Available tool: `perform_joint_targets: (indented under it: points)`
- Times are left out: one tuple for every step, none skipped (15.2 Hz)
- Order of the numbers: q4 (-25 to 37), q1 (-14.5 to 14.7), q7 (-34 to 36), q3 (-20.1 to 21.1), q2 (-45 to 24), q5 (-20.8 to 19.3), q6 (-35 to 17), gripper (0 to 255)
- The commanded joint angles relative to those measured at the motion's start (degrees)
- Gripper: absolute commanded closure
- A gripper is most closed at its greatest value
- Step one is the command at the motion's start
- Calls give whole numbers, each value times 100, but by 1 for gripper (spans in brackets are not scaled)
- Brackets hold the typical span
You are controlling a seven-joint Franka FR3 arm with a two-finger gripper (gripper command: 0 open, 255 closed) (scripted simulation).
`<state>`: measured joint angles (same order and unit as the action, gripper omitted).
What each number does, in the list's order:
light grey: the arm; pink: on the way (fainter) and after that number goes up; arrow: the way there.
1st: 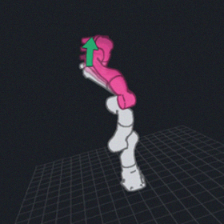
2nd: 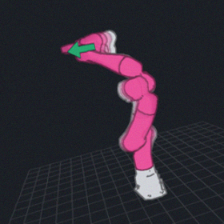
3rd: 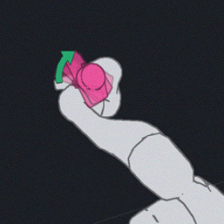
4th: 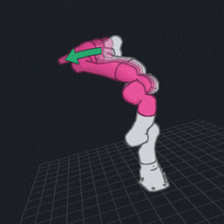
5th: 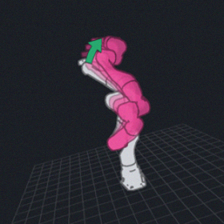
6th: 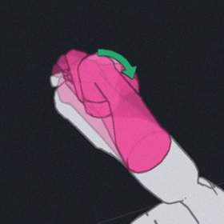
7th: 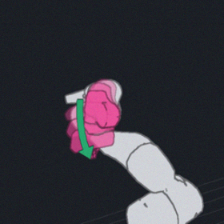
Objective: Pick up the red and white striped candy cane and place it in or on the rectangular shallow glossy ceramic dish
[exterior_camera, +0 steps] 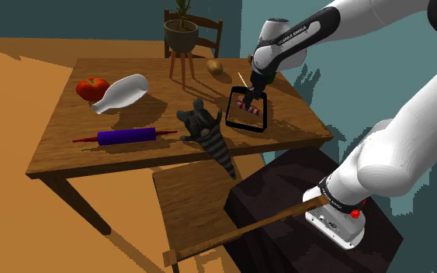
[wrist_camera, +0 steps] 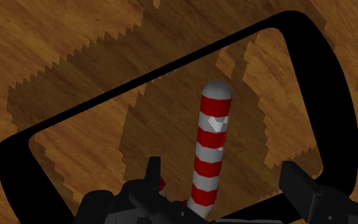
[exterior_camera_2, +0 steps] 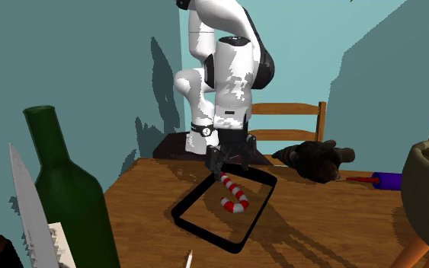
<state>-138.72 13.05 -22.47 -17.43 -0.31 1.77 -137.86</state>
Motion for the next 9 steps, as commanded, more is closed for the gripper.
perform_joint_targets:
  points:
    - [130,-2,89,-5,259,-123,380,0]
    - [188,-6,121,-2,364,-167,539,0]
    - [188,-7,121,0,364,-167,539,0]
    - [188,-8,121,0,364,-167,539,0]
    - [188,-8,121,0,365,-167,539,0]
    - [188,-8,121,0,364,-167,539,0]
    - [188,-8,121,0,364,-167,539,0]
    - [188,-8,121,0,364,-167,539,0]
    - [188,-8,121,0,364,-167,539,0]
